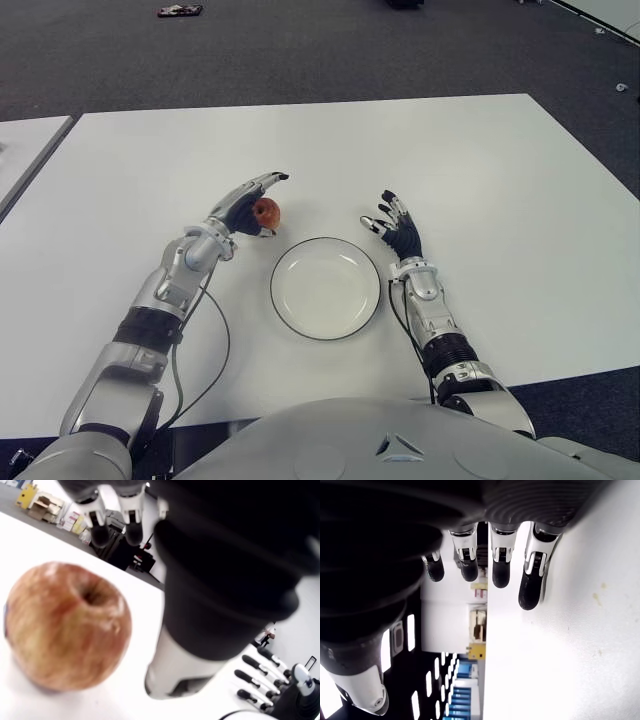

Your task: Put the apples into the plate.

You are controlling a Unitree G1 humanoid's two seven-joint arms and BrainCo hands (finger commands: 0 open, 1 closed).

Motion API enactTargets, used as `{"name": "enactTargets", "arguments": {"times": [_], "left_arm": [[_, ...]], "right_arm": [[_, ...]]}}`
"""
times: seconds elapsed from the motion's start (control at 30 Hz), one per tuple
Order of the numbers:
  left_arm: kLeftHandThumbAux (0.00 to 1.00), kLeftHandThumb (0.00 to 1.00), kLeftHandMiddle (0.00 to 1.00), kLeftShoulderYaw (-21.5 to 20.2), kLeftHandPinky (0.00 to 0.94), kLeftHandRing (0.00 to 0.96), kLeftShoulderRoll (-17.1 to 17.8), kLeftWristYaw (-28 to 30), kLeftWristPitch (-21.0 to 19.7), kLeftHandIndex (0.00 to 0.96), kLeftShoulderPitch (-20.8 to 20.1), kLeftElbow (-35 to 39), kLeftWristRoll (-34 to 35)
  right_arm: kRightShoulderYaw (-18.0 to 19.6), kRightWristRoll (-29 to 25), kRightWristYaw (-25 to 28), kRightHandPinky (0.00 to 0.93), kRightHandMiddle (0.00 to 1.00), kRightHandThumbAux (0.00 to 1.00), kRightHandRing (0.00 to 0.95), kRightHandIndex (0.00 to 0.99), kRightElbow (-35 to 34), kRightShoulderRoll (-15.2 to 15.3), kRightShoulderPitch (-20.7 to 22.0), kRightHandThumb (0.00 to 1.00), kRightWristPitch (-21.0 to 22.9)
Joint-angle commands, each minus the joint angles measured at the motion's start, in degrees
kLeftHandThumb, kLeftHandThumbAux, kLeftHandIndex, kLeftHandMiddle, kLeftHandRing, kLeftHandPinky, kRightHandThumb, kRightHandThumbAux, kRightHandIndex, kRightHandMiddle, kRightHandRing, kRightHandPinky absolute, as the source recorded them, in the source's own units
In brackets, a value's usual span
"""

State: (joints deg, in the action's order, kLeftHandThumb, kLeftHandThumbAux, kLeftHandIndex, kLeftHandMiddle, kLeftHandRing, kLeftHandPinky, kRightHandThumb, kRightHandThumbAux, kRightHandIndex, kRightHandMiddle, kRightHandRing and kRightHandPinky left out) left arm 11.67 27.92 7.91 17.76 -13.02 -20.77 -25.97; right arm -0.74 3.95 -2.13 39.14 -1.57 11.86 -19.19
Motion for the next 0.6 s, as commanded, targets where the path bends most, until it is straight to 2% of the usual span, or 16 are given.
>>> {"name": "enactTargets", "arguments": {"times": [0.03, 0.6], "left_arm": [[0.372, 0.031, 0.000, 0.82, 0.000, 0.000, -0.35, -0.61, -0.50, 0.000, -0.92, -2.02, -1.09], [0.355, 0.052, 0.000, 2.52, 0.000, 0.000, -0.79, -4.71, 0.53, 0.000, -3.75, -10.70, -3.48]], "right_arm": [[0.26, -0.52, 0.25, 0.164, 0.053, 0.684, 0.091, 0.000, 2.08, -0.04, -2.72, 0.145, 3.43], [0.52, -0.81, 0.45, 0.157, 0.053, 0.691, 0.092, 0.000, 2.21, 0.09, -2.66, 0.151, 3.65]]}}
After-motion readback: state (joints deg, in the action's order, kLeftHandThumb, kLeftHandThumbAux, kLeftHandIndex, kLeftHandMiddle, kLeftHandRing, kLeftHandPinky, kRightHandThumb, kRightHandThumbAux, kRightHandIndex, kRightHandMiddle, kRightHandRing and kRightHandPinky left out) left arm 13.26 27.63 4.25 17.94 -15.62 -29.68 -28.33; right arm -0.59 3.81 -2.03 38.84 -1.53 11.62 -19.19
